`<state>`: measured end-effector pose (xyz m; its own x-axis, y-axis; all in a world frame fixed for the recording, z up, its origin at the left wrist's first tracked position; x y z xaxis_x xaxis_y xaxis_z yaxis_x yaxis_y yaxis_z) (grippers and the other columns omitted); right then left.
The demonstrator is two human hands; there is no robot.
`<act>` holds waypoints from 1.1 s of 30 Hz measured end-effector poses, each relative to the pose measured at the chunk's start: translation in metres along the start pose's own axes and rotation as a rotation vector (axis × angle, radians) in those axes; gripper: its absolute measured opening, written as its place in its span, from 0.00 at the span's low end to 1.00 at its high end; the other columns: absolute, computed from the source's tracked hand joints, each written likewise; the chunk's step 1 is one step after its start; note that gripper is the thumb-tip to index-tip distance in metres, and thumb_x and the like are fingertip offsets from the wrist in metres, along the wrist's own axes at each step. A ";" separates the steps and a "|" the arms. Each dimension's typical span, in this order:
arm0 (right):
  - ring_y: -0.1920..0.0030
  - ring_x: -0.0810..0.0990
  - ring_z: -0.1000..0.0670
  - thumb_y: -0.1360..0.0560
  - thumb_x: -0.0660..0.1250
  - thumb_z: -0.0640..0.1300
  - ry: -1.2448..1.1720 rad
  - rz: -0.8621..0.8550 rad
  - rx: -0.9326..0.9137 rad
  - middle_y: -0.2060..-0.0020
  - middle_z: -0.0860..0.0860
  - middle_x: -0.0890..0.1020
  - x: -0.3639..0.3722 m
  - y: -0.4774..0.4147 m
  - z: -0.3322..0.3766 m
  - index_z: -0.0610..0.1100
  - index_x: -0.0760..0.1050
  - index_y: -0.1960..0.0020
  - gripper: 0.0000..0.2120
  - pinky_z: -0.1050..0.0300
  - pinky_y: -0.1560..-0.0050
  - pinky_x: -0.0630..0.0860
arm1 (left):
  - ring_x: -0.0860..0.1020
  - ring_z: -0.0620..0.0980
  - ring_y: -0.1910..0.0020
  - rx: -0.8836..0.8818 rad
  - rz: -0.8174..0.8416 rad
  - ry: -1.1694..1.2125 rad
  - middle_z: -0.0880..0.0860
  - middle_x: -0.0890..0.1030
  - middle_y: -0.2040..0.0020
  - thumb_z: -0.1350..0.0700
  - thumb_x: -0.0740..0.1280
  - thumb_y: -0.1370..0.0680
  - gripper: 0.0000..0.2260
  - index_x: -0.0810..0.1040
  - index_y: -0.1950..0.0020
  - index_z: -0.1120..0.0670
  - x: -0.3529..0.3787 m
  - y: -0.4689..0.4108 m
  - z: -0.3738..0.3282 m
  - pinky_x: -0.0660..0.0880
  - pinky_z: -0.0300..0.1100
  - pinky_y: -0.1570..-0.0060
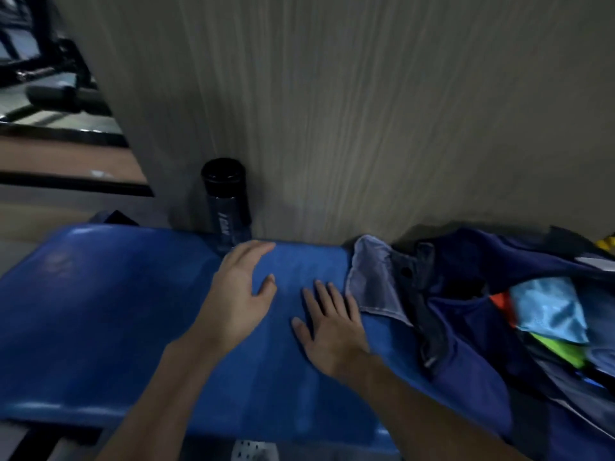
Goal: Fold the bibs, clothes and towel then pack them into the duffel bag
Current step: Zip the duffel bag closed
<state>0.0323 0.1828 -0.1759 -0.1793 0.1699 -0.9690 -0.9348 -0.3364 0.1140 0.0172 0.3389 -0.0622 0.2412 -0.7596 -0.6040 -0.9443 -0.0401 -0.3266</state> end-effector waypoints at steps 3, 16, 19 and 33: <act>0.22 0.38 0.49 0.29 0.26 0.67 0.078 -0.044 0.008 0.21 0.52 0.41 0.005 -0.003 0.000 0.55 0.42 0.20 0.40 0.42 0.24 0.39 | 0.60 0.48 0.24 -0.014 -0.149 -0.004 0.48 0.57 0.23 0.59 0.70 0.22 0.39 0.49 0.19 0.45 -0.019 -0.010 0.007 0.61 0.48 0.26; 0.22 0.35 0.49 0.29 0.26 0.67 0.074 -0.012 0.010 0.21 0.53 0.38 0.006 -0.003 -0.001 0.55 0.39 0.21 0.38 0.42 0.25 0.36 | 0.65 0.60 0.33 -0.025 -0.304 -0.373 0.61 0.58 0.28 0.58 0.73 0.25 0.28 0.65 0.28 0.58 -0.061 -0.093 -0.001 0.69 0.55 0.35; 0.22 0.35 0.49 0.30 0.26 0.67 0.067 -0.006 0.008 0.21 0.52 0.38 0.006 -0.003 -0.001 0.54 0.39 0.21 0.39 0.42 0.25 0.36 | 0.70 0.53 0.37 -0.056 -0.183 -0.219 0.57 0.62 0.27 0.58 0.72 0.23 0.24 0.65 0.32 0.54 -0.053 -0.095 -0.001 0.70 0.46 0.45; 0.35 0.73 0.45 0.20 0.56 0.51 -0.165 -0.133 -0.074 0.36 0.46 0.76 -0.082 0.022 -0.034 0.43 0.75 0.34 0.20 0.50 0.32 0.66 | 0.75 0.45 0.47 -0.159 -0.262 0.136 0.46 0.75 0.47 0.53 0.81 0.33 0.30 0.65 0.41 0.50 -0.042 -0.062 -0.047 0.72 0.35 0.55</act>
<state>0.0375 0.1296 -0.1012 -0.1089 0.3644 -0.9248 -0.9295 -0.3670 -0.0352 0.0547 0.3425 0.0176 0.4580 -0.7896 -0.4084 -0.8800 -0.3378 -0.3339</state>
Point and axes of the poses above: each hand's wrist, its own y-axis away from the middle knuckle, its own x-axis out of the palm, z = x × y, the point moved 9 cm from there along -y, towards the middle knuckle
